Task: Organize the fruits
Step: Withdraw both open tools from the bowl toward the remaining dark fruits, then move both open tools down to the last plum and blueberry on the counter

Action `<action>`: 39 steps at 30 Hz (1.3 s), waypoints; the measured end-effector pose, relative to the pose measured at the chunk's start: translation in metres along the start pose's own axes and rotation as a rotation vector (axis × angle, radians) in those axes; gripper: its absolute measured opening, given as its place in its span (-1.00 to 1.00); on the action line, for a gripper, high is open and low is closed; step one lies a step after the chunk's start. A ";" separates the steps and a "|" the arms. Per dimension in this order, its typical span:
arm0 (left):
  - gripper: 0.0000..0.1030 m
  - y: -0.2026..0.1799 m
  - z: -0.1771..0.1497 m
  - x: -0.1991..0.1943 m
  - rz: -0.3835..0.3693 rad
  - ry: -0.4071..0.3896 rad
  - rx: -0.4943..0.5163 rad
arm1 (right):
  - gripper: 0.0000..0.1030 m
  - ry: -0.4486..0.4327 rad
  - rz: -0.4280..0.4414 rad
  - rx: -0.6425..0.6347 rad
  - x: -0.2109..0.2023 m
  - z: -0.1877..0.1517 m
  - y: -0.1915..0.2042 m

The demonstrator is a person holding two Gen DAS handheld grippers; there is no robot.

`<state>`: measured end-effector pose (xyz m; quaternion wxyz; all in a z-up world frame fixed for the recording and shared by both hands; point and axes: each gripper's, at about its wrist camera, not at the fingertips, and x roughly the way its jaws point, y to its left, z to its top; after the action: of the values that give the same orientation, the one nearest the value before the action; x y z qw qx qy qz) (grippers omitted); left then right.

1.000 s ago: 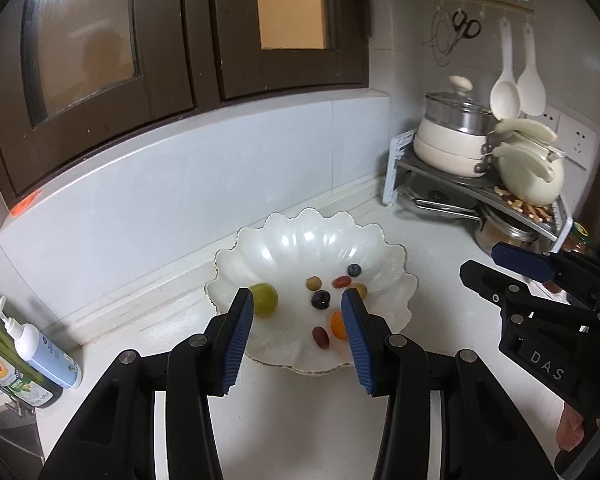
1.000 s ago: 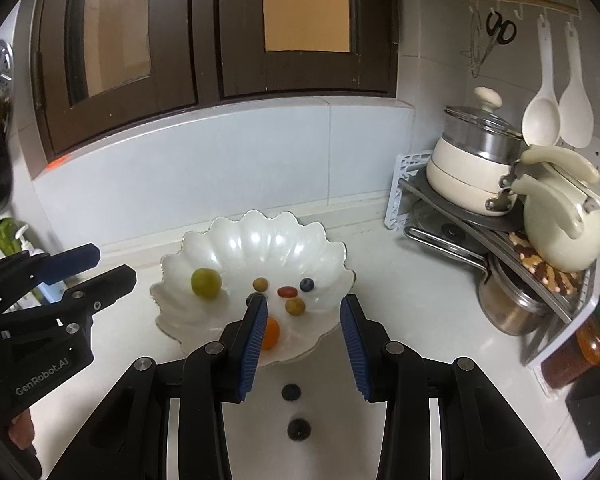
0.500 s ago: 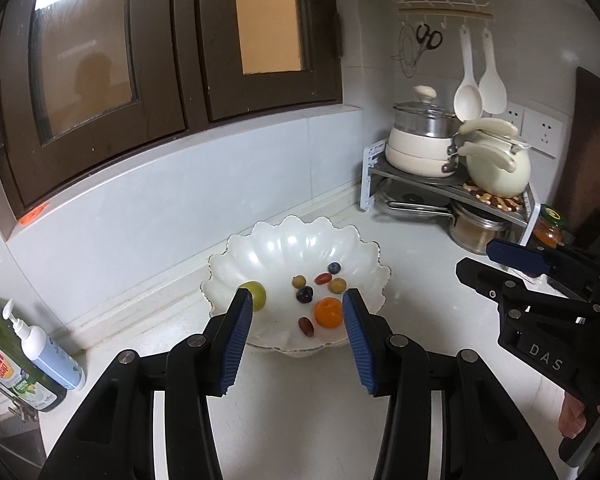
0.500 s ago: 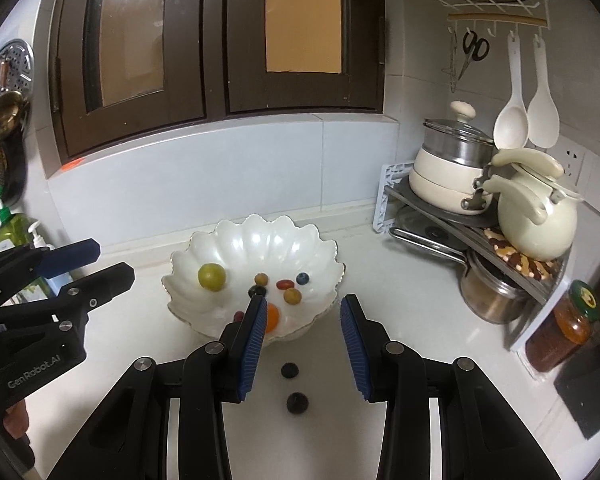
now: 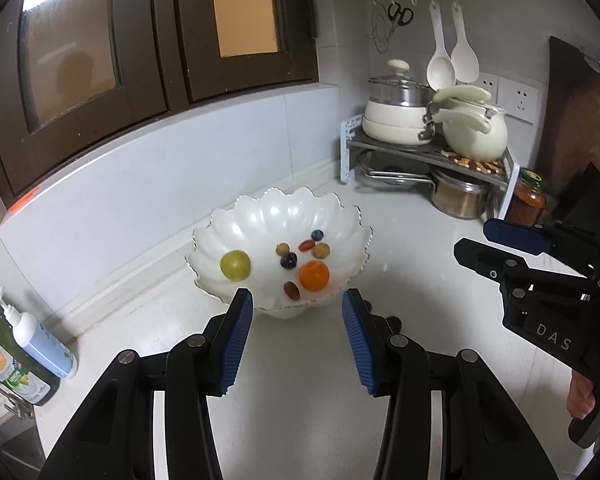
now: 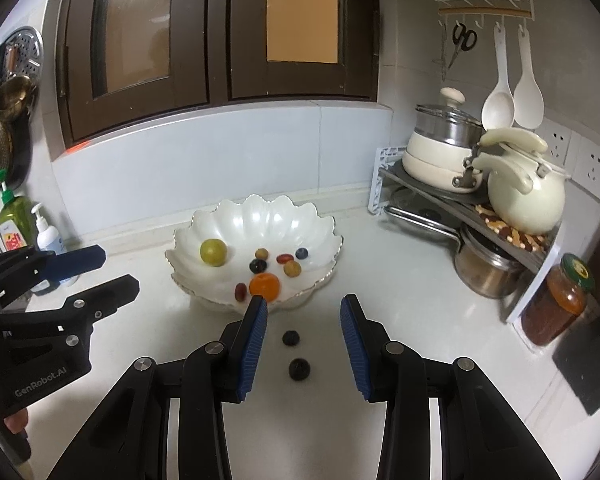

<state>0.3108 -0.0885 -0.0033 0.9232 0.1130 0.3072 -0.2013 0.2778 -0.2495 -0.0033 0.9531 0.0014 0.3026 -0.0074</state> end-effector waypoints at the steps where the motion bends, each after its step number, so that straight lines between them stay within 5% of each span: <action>1: -0.10 0.000 -0.002 0.000 -0.003 0.003 0.001 | -0.23 0.001 -0.001 0.003 -0.001 -0.003 0.001; 31: -0.12 -0.004 -0.038 0.043 -0.109 -0.025 0.207 | -0.23 0.085 -0.075 0.108 0.039 -0.061 0.018; 39: -0.28 -0.007 -0.045 0.070 -0.171 0.003 0.261 | -0.23 0.125 -0.084 0.146 0.062 -0.072 0.014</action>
<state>0.3350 -0.1012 -0.0816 0.8797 0.2057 0.2883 -0.3173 0.2867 -0.2354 -0.0981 0.9286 0.0588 0.3597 -0.0693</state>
